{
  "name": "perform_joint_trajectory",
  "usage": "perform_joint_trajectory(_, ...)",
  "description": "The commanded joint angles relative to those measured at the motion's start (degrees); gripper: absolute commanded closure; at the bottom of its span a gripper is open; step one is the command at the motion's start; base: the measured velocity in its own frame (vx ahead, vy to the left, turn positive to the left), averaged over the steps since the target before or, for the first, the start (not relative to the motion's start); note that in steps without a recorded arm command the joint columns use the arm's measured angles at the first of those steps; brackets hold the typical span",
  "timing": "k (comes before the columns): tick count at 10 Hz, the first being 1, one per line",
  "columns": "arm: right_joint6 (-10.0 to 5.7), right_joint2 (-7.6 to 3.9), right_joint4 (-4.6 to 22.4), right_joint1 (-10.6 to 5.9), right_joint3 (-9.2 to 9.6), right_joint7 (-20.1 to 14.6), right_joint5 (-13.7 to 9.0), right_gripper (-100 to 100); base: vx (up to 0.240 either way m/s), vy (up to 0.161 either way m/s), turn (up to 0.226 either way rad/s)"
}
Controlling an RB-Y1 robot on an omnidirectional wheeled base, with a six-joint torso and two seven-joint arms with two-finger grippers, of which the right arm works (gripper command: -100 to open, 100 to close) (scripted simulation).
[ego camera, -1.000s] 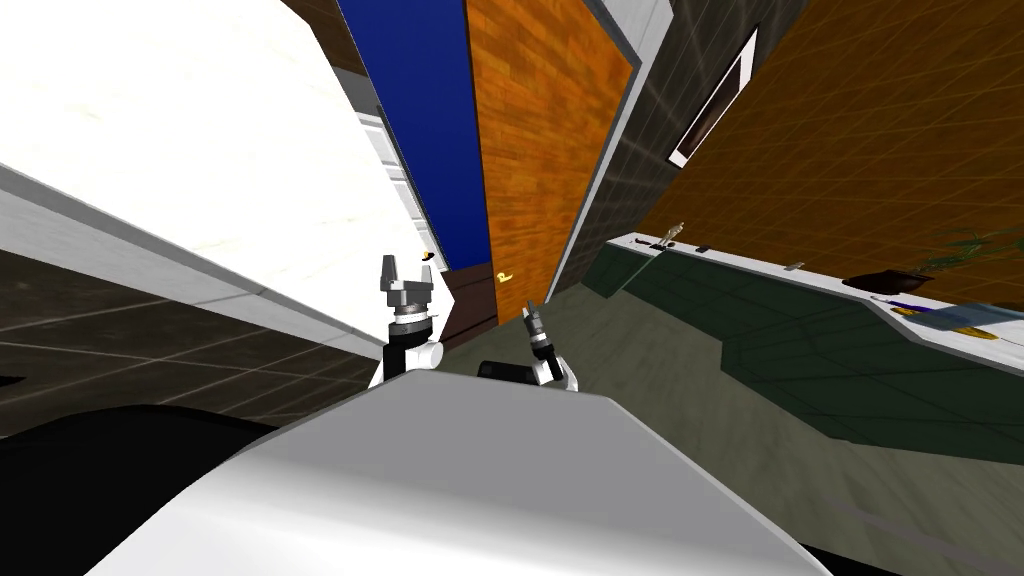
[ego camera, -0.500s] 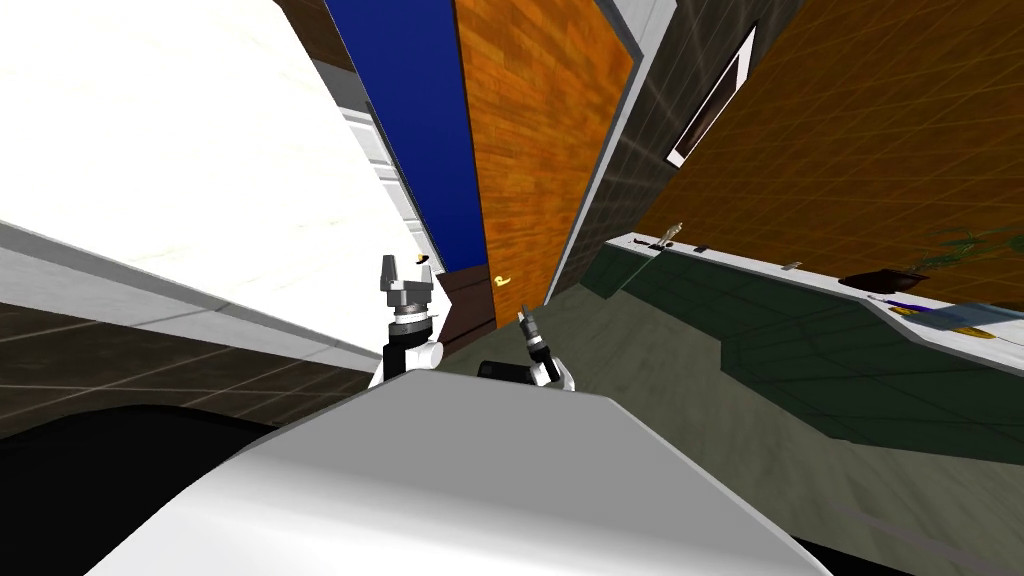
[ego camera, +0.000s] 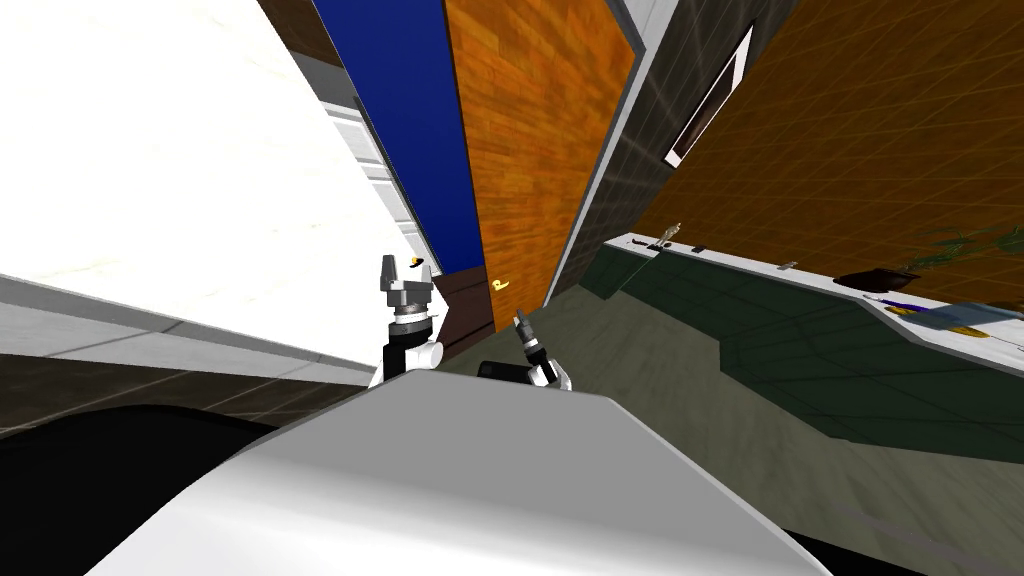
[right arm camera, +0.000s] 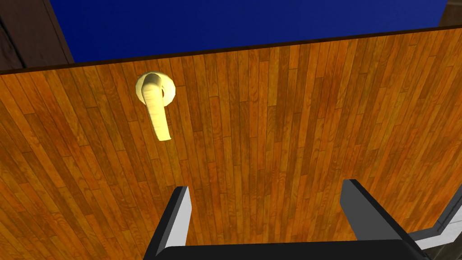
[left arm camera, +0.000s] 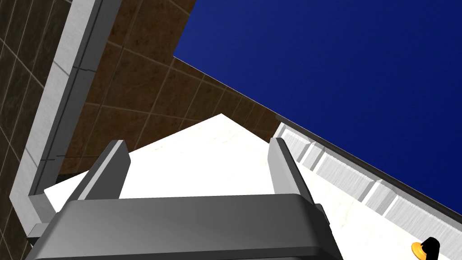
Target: Push the door open
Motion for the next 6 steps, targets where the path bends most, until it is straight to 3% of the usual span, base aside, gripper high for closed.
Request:
perform_joint_trajectory(1, -0.7, -0.3, 2.23, -0.72, 1.2, -0.34, -0.08, -100, 0.152, 0.002, -0.041)
perform_joint_trajectory(6, -2.29, -0.84, 8.6, -2.99, 4.83, -1.12, -0.29, -100, 0.138, 0.012, -0.038)
